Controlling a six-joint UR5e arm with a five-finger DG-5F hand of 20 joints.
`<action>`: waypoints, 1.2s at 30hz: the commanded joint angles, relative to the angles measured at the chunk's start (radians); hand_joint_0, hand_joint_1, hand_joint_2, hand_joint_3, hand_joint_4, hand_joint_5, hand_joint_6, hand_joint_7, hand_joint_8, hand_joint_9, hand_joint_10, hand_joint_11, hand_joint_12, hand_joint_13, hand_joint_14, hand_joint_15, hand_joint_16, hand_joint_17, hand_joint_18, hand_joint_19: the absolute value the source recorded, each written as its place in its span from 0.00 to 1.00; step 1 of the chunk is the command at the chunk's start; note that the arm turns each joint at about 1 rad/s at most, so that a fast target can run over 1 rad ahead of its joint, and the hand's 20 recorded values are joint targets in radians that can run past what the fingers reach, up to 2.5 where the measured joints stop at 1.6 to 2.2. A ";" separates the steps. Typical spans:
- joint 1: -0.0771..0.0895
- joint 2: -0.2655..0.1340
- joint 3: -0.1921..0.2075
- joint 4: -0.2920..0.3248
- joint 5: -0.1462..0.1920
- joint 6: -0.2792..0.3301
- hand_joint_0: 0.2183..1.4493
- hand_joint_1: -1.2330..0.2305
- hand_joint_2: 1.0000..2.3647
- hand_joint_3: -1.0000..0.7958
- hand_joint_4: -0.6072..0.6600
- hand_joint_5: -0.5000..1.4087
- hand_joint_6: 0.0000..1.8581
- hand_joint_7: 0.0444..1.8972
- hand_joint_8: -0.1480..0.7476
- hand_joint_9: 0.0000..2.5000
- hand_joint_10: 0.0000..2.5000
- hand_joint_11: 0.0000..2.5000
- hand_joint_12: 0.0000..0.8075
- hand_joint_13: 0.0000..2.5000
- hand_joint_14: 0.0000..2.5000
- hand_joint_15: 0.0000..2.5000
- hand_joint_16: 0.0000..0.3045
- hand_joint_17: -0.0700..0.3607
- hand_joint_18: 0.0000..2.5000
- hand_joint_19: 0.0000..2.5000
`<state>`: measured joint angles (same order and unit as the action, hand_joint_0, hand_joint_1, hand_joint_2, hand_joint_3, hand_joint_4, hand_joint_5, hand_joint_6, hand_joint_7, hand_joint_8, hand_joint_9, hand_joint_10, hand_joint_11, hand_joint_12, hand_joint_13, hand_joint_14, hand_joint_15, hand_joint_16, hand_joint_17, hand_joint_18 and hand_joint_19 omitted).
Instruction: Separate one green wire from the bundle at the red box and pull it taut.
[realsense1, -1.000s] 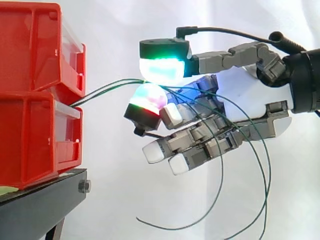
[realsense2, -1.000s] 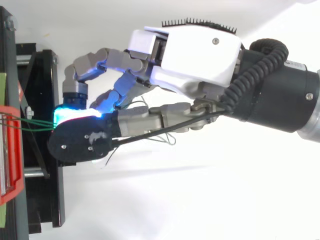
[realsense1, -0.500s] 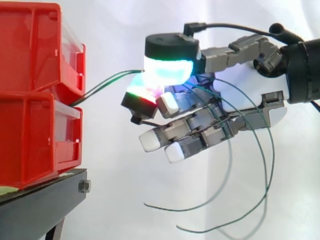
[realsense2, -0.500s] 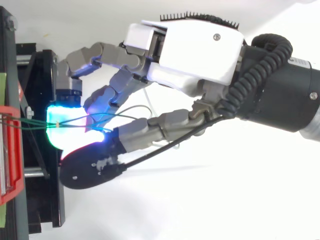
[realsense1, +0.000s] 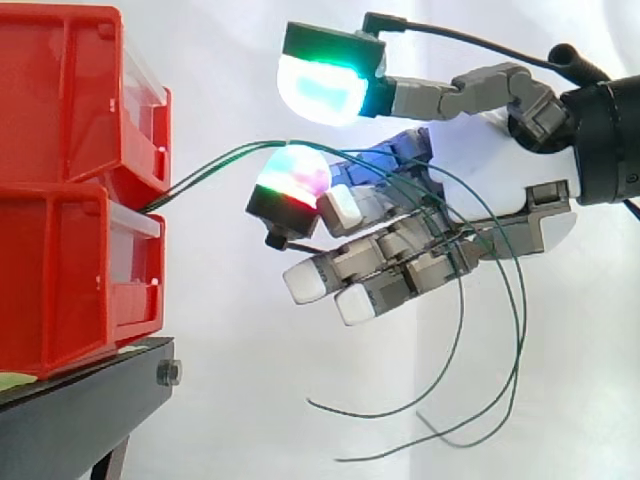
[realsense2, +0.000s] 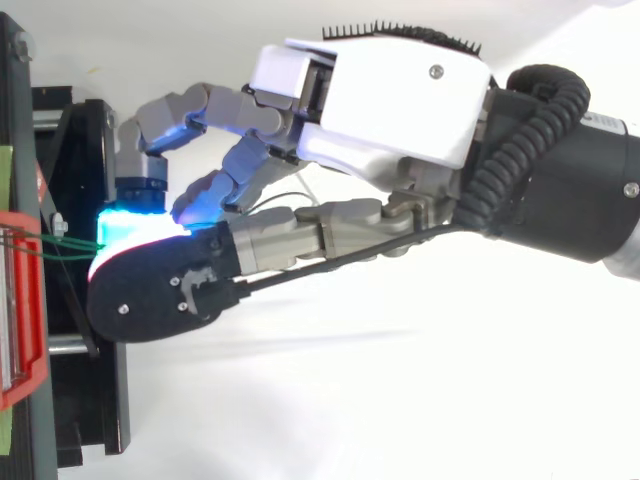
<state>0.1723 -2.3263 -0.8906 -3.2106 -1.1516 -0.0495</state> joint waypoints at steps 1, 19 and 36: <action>0.000 0.001 0.004 -0.008 0.000 -0.001 0.29 0.46 0.01 0.37 0.63 0.18 0.47 0.69 0.51 0.42 0.01 0.28 0.47 0.31 0.01 0.18 0.18 0.45 0.28 0.21; -0.010 0.001 0.029 -0.087 -0.007 0.000 0.38 0.22 0.00 0.29 0.62 0.17 0.48 0.65 0.49 0.38 0.01 0.29 0.46 0.30 0.01 0.17 0.18 0.45 0.29 0.19; -0.020 0.001 0.088 -0.184 -0.010 -0.019 0.29 0.38 0.01 0.49 0.64 0.18 0.47 0.71 0.53 0.43 0.01 0.29 0.49 0.32 0.01 0.18 0.20 0.47 0.30 0.21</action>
<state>0.1522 -2.3255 -0.8056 -3.3934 -1.1611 -0.0631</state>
